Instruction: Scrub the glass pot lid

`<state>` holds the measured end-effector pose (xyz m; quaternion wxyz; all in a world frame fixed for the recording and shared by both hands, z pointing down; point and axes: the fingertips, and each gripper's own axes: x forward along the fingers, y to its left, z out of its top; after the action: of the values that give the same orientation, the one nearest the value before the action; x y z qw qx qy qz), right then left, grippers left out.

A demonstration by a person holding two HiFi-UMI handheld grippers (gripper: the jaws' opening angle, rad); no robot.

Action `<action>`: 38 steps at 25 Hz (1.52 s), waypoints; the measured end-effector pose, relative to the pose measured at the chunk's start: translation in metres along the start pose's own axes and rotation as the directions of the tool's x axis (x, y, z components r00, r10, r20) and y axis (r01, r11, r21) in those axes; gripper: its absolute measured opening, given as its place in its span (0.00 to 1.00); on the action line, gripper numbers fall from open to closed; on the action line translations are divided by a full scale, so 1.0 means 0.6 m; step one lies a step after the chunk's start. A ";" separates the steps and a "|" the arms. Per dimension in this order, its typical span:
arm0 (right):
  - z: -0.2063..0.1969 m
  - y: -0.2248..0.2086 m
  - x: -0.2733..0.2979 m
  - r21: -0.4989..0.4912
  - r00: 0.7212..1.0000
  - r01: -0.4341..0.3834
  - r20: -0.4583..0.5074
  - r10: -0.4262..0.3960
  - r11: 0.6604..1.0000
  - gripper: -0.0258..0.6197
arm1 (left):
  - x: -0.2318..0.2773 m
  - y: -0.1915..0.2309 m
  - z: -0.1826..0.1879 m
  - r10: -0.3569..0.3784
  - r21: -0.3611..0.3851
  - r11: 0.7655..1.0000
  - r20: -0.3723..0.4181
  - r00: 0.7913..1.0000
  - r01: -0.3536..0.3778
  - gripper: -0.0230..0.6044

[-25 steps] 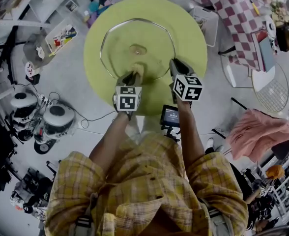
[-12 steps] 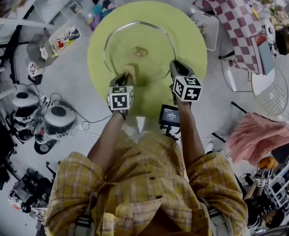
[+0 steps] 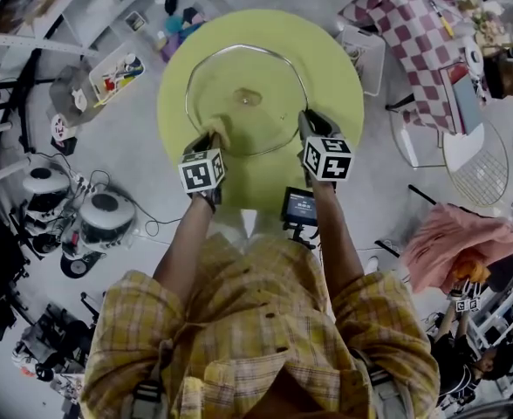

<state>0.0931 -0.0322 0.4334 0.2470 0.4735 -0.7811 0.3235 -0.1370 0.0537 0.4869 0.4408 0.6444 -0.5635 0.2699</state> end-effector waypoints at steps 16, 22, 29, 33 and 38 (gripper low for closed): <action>0.039 0.012 -0.062 0.015 0.997 -0.040 0.061 0.039 0.999 0.22 | -0.056 -0.016 0.061 -0.033 0.109 0.994 0.095 0.995 0.022 0.11; 0.094 0.036 -0.141 -0.013 0.990 -0.041 0.134 0.042 0.999 0.23 | -0.132 -0.033 0.105 -0.048 0.121 0.992 0.165 0.985 0.028 0.11; 0.171 0.066 -0.247 -0.043 0.966 -0.017 0.258 0.027 0.999 0.23 | -0.226 -0.074 0.176 -0.110 0.091 0.992 0.271 0.956 0.088 0.11; 0.203 0.089 -0.306 -0.053 0.947 0.010 0.321 0.008 0.999 0.23 | -0.280 -0.117 0.207 -0.169 0.131 0.982 0.325 0.931 0.132 0.11; 0.233 0.121 -0.358 -0.057 0.926 0.012 0.377 0.010 0.998 0.23 | -0.323 -0.160 0.232 -0.215 0.213 0.967 0.392 0.894 0.139 0.11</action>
<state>0.1090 0.0140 0.1719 0.1065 0.5197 -0.8229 0.2033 -0.1077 0.0246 0.2331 0.2748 0.7726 -0.5559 0.1362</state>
